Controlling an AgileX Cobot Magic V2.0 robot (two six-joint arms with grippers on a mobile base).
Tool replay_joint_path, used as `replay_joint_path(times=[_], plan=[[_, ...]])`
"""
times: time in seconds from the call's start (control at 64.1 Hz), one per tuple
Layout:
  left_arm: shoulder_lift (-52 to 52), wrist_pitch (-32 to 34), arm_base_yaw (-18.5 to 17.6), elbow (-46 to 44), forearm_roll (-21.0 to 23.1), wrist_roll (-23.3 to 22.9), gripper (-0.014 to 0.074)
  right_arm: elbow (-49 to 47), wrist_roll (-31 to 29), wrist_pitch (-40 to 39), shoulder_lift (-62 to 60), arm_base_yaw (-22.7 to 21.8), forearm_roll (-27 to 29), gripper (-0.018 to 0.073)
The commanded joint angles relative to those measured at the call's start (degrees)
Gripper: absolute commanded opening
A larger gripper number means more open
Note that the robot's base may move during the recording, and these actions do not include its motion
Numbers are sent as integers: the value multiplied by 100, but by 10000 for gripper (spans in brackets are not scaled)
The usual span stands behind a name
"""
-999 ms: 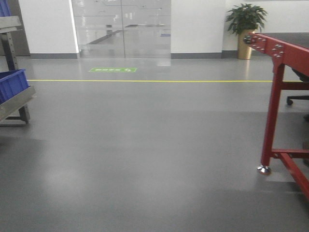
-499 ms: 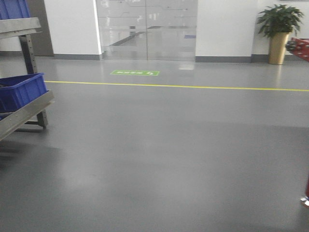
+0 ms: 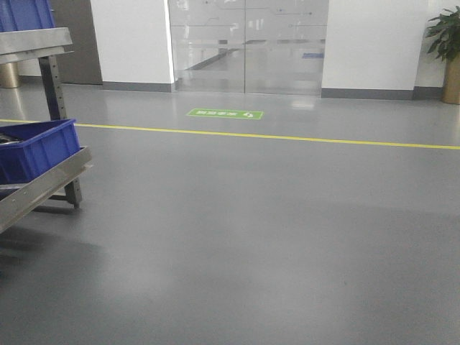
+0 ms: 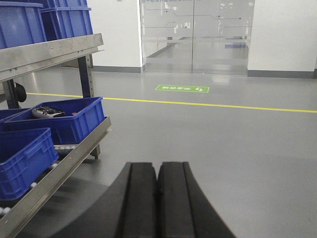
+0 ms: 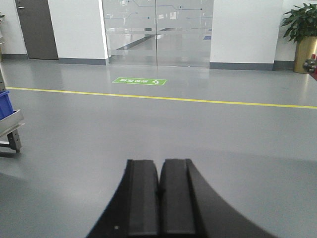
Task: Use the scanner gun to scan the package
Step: 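Drive the base across the floor toward the red-framed table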
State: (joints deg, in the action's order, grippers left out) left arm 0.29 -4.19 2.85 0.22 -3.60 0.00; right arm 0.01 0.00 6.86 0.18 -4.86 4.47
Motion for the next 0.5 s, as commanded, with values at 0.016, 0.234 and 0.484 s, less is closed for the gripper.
replay_joint_path(times=[0.016, 0.234, 0.484], plan=[[-29, 92, -19, -22, 20, 0, -111, -1, 0, -126, -18, 25, -29, -153], [-29, 92, -19, -22, 20, 0, -111, -1, 0, -126, -18, 25, -29, -153], [-29, 92, -19, -22, 20, 0, -111, -1, 0, -126, -18, 25, -29, -153]])
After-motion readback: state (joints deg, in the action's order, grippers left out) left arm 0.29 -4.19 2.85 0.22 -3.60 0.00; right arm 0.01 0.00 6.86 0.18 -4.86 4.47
